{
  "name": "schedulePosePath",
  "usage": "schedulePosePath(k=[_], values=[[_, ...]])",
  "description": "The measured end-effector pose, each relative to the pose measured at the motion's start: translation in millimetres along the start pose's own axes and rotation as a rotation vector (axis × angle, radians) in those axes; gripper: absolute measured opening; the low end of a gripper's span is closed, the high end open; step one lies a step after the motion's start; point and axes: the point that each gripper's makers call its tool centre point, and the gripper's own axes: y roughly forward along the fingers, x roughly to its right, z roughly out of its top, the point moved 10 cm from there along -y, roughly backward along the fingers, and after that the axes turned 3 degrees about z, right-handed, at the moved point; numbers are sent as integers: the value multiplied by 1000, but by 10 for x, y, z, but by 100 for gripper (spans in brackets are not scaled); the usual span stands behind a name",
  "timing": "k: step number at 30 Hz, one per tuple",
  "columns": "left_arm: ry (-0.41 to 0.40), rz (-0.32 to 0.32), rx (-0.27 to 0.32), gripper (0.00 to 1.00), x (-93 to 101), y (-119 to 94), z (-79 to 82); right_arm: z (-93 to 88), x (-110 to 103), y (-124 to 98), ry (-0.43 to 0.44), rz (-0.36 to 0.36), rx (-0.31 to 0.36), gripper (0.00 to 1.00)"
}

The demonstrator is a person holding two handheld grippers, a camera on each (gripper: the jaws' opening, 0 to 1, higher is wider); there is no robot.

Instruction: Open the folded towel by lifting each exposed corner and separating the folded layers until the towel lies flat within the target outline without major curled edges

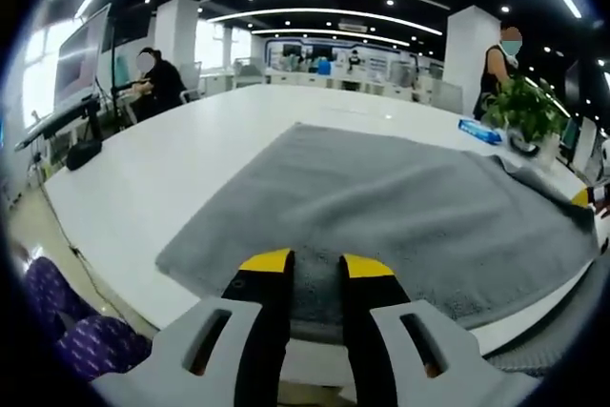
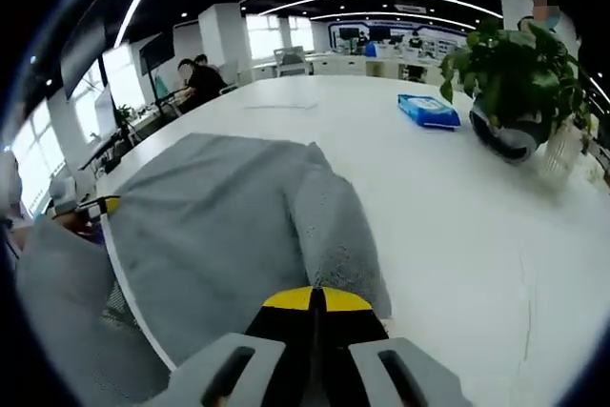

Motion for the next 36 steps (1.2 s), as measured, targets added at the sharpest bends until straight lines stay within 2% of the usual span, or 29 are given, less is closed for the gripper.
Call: schedulePosePath(k=[6, 14, 19, 24, 27, 30, 36], values=[[-1, 1, -2, 18, 5, -3, 4, -56, -57, 16, 24, 57, -27, 0], [-3, 3, 1, 18, 38, -28, 15, -187, -137, 80, 72, 138, -126, 0], [-4, 2, 3, 18, 63, -45, 25, -203, -159, 82, 75, 151, -134, 0], [-7, 1, 7, 18, 74, -52, 29, -164, -133, 56, 84, 135, -106, 0], [-7, 0, 9, 18, 76, -54, 29, -124, -104, 38, 78, 112, -73, 9], [-9, 0, 12, 18, 77, -55, 27, -88, -66, 24, 72, 87, -40, 9], [-11, -1, 16, 18, 73, -53, 23, 16, 98, 67, 6, -17, 4, 15]])
